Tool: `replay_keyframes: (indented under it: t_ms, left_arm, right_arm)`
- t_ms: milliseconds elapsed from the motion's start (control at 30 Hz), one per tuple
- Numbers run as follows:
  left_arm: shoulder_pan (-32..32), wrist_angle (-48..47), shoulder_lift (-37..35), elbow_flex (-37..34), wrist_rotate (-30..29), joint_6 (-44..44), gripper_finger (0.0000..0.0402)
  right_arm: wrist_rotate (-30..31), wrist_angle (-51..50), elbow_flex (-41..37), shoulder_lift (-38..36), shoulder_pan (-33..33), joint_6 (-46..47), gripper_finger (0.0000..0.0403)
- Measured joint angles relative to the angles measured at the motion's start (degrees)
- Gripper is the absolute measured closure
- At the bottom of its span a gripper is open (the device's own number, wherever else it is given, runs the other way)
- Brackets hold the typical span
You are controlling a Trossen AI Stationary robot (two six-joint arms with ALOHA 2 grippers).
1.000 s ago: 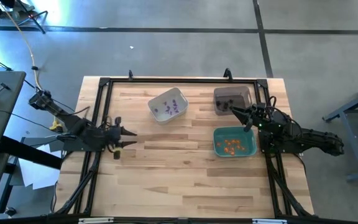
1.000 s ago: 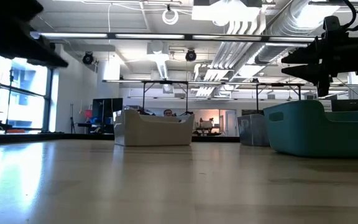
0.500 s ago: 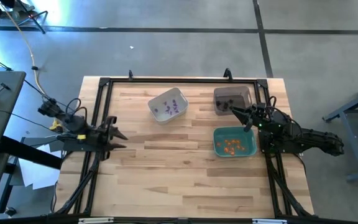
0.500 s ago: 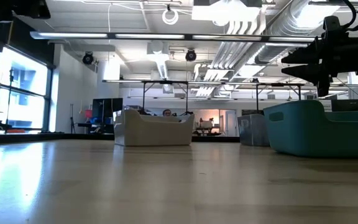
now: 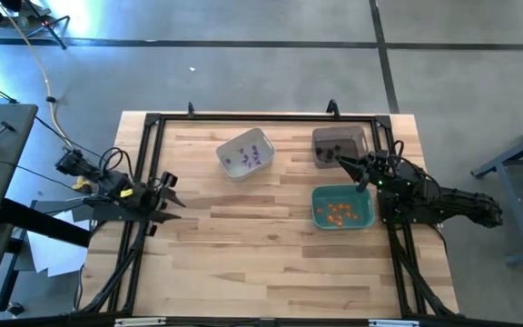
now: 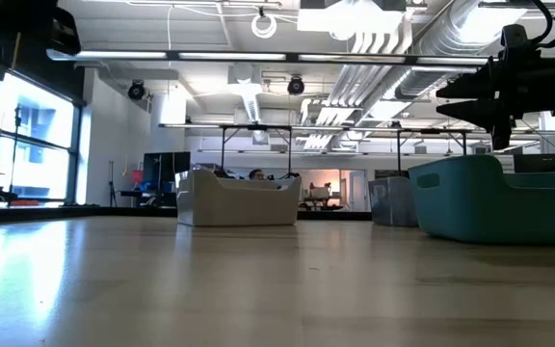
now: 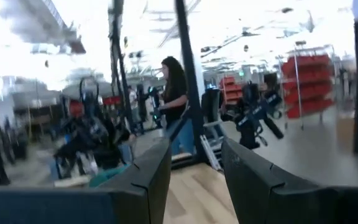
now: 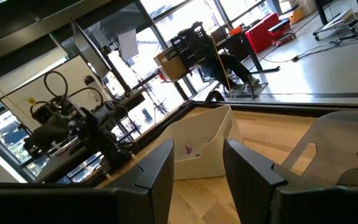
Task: Sort Halloween decoration
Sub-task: Return to Home Position
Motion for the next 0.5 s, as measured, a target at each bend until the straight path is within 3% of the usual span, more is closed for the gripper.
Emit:
replay_keyframes:
  t_ms: [200,500]
  left_arm:
    - [4.1,-0.3,0.0,0.0,-0.4,-10.5,0.0271]
    - [5.6,-2.3,0.3,0.0,-0.4,-12.9,0.0271]
  right_arm:
    - [0.0,0.0,0.0,0.0,0.0,0.0,0.027]
    - [0.0,0.0,0.0,0.0,0.0,0.0,0.027]
